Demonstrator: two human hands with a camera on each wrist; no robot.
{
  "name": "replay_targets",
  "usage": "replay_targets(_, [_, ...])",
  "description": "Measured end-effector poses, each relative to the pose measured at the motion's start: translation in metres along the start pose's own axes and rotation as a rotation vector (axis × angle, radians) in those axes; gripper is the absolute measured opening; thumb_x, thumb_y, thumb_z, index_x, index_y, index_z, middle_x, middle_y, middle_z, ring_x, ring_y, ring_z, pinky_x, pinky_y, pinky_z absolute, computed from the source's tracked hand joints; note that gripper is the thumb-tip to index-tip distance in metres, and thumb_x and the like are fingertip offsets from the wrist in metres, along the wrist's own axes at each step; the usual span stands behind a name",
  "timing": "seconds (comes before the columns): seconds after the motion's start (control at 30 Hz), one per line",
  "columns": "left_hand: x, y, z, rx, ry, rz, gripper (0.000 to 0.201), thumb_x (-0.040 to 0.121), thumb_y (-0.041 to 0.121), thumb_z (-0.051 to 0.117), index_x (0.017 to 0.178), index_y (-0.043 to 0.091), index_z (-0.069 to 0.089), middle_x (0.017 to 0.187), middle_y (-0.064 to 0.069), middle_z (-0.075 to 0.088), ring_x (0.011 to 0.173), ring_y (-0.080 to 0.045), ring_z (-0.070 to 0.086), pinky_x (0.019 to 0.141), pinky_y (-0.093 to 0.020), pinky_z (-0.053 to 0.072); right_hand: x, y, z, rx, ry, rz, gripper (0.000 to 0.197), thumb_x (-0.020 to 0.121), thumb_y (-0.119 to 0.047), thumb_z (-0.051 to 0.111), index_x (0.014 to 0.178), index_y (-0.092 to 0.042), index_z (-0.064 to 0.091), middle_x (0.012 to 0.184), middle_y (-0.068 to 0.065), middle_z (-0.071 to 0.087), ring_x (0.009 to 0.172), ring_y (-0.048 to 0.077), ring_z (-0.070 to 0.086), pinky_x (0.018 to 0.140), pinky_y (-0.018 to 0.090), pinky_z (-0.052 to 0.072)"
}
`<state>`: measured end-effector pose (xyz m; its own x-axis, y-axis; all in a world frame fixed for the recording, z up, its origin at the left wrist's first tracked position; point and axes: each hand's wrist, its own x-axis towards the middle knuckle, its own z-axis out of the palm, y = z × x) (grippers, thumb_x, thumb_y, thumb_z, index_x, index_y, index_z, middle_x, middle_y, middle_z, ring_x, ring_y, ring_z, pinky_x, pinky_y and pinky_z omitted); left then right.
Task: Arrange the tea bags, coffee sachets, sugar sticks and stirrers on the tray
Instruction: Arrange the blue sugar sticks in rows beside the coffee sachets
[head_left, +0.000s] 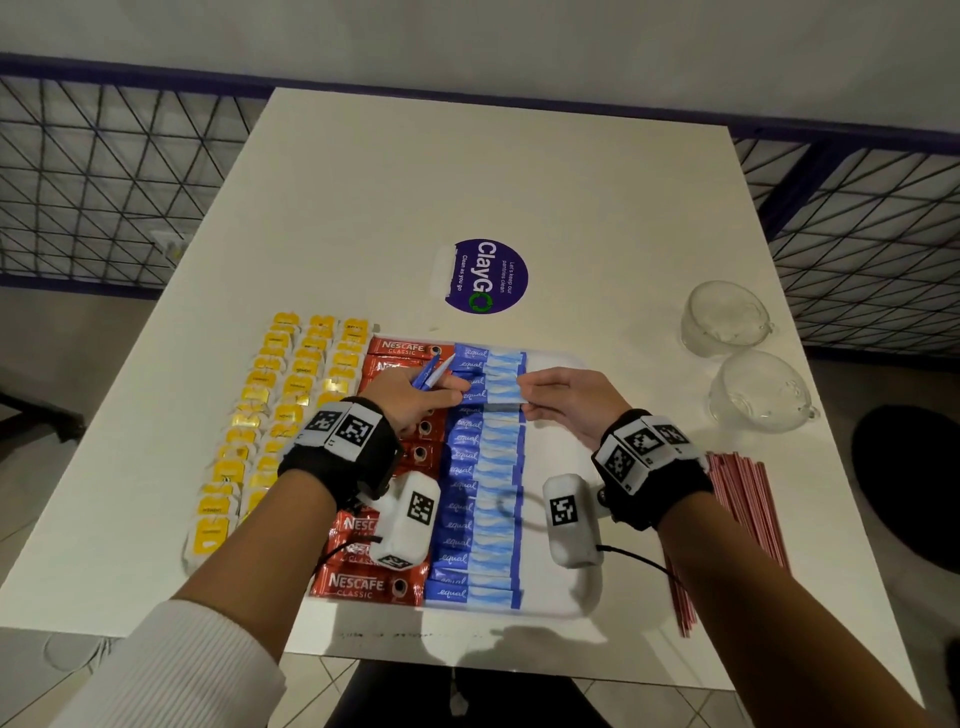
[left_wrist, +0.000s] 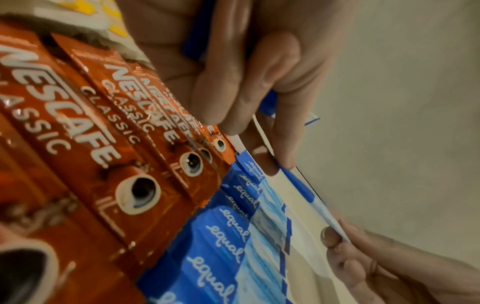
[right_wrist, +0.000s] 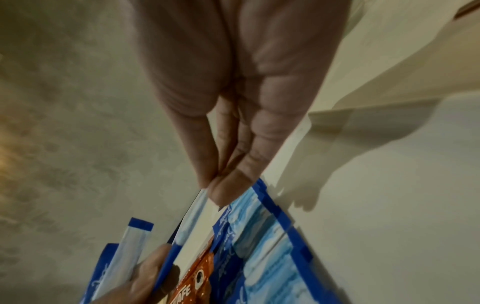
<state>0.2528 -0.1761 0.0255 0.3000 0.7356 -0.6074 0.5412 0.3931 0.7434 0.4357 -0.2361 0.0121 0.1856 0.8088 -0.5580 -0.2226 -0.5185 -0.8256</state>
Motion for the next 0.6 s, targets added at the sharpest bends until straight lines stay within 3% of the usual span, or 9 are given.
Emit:
replay_targets(0.07, [0.001,0.001,0.002,0.03,0.016,0.028,0.02,0.089,0.014,0.06,0.108,0.008,0.064,0.028,0.012,0.04,0.023,-0.003,0.03,0.031,-0.01,0.025,0.001,0.002,-0.001,-0.036,0.007,0.015,0.026,0.084,0.008,0.058,0.109,0.016,0.056,0.066,0.01,0.058,0.043,0.005,0.058,0.051,0.013,0.051])
replay_targets(0.13, [0.001,0.003,0.002,0.068,0.031,0.06,0.019,0.089,0.013,0.06,0.107,0.008,0.064,0.042,0.014,0.049,0.032,-0.001,0.045,0.034,-0.009,0.03,0.002,0.002,-0.003,-0.097,0.005,0.038,0.025,0.084,0.005,0.06,0.107,0.014,0.058,0.064,0.01,0.057,0.046,0.008,0.057,0.052,0.014,0.051])
replay_targets(0.17, [0.001,0.003,0.001,0.09,0.035,0.077,0.018,0.089,0.014,0.06,0.106,0.009,0.065,0.057,0.009,0.059,0.047,-0.004,0.057,0.04,-0.013,0.038,0.003,0.002,-0.003,-0.138,0.006,0.051,0.025,0.084,0.003,0.061,0.106,0.013,0.059,0.065,0.009,0.057,0.048,0.008,0.056,0.053,0.014,0.051])
replay_targets(0.2, [0.002,0.003,0.001,0.114,0.046,0.092,0.018,0.09,0.016,0.059,0.106,0.01,0.065,0.077,0.002,0.065,0.067,-0.015,0.064,0.052,-0.022,0.047,0.004,0.003,-0.004,-0.168,0.012,0.063,0.024,0.084,0.001,0.061,0.106,0.013,0.06,0.064,0.008,0.057,0.048,0.008,0.055,0.054,0.013,0.05])
replay_targets(0.23, [0.003,0.003,0.0,0.142,0.07,0.099,0.02,0.091,0.019,0.058,0.107,0.01,0.065,0.093,-0.004,0.066,0.079,-0.026,0.061,0.066,-0.033,0.047,0.005,0.003,-0.006,-0.186,0.02,0.073,0.024,0.085,0.001,0.062,0.105,0.013,0.061,0.062,0.006,0.058,0.047,0.006,0.054,0.054,0.013,0.05])
replay_targets(0.27, [0.004,0.001,-0.001,0.166,0.102,0.097,0.022,0.09,0.021,0.058,0.109,0.011,0.065,0.099,-0.007,0.064,0.079,-0.029,0.058,0.071,-0.037,0.044,0.006,0.004,-0.007,-0.19,0.028,0.082,0.024,0.085,0.001,0.061,0.106,0.013,0.06,0.058,0.005,0.058,0.044,0.005,0.053,0.053,0.013,0.05])
replay_targets(0.37, [0.01,-0.003,-0.004,0.212,0.168,0.091,0.028,0.09,0.027,0.058,0.111,0.009,0.064,0.089,-0.004,0.059,0.073,-0.018,0.051,0.066,-0.024,0.037,0.007,0.005,-0.008,-0.165,0.039,0.105,0.025,0.087,0.005,0.057,0.109,0.016,0.057,0.06,0.009,0.054,0.037,0.001,0.051,0.049,0.012,0.048])
replay_targets(0.47, [0.014,-0.005,-0.004,0.256,0.185,0.076,0.029,0.092,0.029,0.055,0.111,0.008,0.062,0.07,0.002,0.051,0.06,-0.011,0.043,0.054,-0.02,0.031,0.009,0.005,-0.006,-0.124,0.046,0.108,0.026,0.088,0.008,0.053,0.112,0.018,0.054,0.066,0.01,0.052,0.036,0.001,0.05,0.047,0.012,0.045])
replay_targets(0.6, [0.018,-0.005,-0.003,0.338,0.173,0.078,0.03,0.093,0.029,0.054,0.111,0.006,0.061,0.073,-0.002,0.049,0.064,-0.014,0.043,0.051,-0.017,0.028,0.014,0.003,-0.002,-0.15,0.065,0.095,0.027,0.088,0.006,0.055,0.113,0.015,0.056,0.066,0.01,0.053,0.035,0.0,0.049,0.047,0.011,0.044])
